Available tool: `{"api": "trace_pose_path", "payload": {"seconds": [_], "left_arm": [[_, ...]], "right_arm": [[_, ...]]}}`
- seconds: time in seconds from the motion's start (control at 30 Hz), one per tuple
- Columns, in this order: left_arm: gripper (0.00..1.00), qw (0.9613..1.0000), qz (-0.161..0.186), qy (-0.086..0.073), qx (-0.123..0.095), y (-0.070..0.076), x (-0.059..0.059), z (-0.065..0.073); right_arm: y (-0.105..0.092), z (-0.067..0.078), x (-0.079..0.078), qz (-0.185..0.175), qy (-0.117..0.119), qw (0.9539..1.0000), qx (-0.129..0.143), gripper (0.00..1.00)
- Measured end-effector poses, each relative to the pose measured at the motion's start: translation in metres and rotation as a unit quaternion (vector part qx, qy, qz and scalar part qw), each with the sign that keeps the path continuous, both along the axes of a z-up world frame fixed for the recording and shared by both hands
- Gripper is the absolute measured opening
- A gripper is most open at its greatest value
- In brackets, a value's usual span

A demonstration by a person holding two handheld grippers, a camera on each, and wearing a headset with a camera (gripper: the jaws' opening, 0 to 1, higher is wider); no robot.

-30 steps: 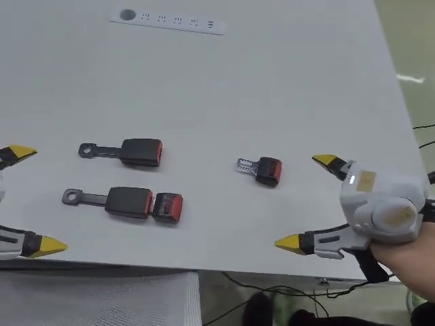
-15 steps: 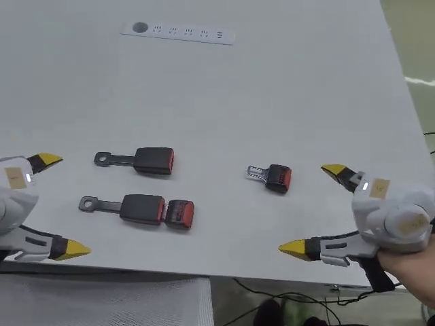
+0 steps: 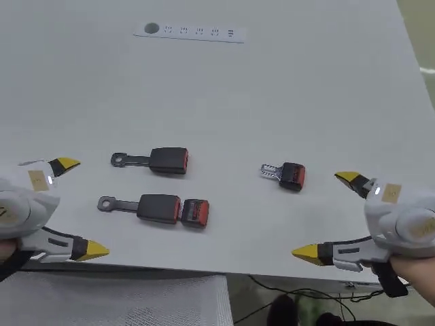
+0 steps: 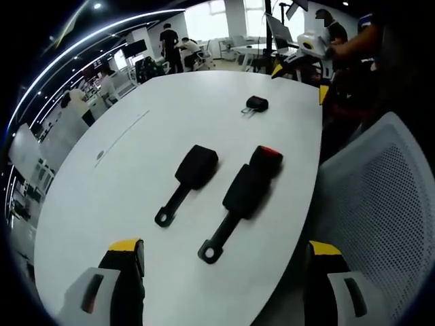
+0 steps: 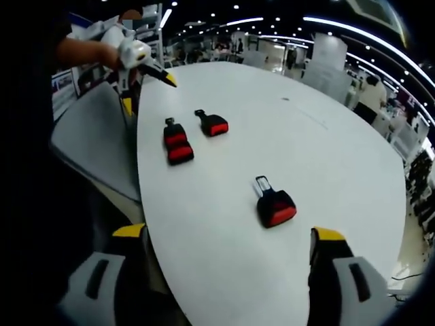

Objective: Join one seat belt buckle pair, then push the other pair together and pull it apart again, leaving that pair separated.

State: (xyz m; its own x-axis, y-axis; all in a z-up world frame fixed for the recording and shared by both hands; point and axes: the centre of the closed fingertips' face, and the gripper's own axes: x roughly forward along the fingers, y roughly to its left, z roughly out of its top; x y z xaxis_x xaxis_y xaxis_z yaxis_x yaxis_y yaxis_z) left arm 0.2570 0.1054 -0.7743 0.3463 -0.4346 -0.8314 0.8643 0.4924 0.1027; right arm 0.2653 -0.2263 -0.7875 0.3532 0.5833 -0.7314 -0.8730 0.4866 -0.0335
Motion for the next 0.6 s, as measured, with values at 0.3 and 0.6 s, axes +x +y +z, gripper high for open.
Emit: {"api": "trace_pose_path", "payload": {"seconds": [0.3,0.6], "left_arm": [[1.00,0.9999,-0.007,0.002,0.007,-0.0011,-0.0031,0.0021],[1.00,0.9999,-0.012,0.002,0.012,0.0004,-0.0041,0.0036]], "right_arm": [[0.0015,-0.0005,-0.0047,0.012,0.002,0.9999,-0.009,1.00],[-0.0036,-0.0016,-0.0072,-0.006,0.003,1.0000,-0.005,1.00]]}}
